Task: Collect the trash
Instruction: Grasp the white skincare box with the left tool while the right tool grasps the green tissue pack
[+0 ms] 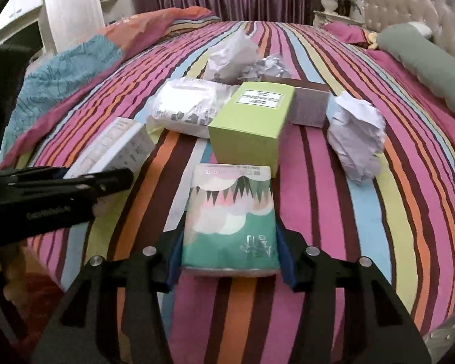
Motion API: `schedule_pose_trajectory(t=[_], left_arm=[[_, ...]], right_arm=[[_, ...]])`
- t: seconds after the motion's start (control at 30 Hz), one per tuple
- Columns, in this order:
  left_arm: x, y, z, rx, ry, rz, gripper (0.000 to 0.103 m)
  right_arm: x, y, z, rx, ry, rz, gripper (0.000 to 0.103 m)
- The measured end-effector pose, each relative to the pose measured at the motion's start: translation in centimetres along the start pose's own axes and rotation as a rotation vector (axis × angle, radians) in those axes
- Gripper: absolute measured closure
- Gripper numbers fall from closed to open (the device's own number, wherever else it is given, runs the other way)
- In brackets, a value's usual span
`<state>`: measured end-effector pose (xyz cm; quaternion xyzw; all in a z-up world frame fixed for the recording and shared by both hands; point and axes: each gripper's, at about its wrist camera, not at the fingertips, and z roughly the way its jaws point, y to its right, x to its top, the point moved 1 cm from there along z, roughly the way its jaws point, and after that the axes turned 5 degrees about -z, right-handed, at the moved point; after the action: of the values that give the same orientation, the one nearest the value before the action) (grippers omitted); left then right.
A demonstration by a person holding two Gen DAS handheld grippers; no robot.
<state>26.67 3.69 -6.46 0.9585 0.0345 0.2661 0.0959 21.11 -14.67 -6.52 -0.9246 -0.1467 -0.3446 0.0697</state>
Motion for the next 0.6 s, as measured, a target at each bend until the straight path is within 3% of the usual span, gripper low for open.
schedule_pose_trajectory(t=[0.3, 0.6], left_arm=[[-2.5, -0.2, -5.0, -0.029, 0.064, -0.012, 0.051], [-8.9, 0.4, -9.7, -0.065, 0.065, 0.018, 0.051]], right_arm=[[-1.8, 3.0, -4.3, -0.022, 0.002, 0.121, 0.054], [-5.7, 4.6, -8.5, 0.011, -0.011, 0.262, 0.054]])
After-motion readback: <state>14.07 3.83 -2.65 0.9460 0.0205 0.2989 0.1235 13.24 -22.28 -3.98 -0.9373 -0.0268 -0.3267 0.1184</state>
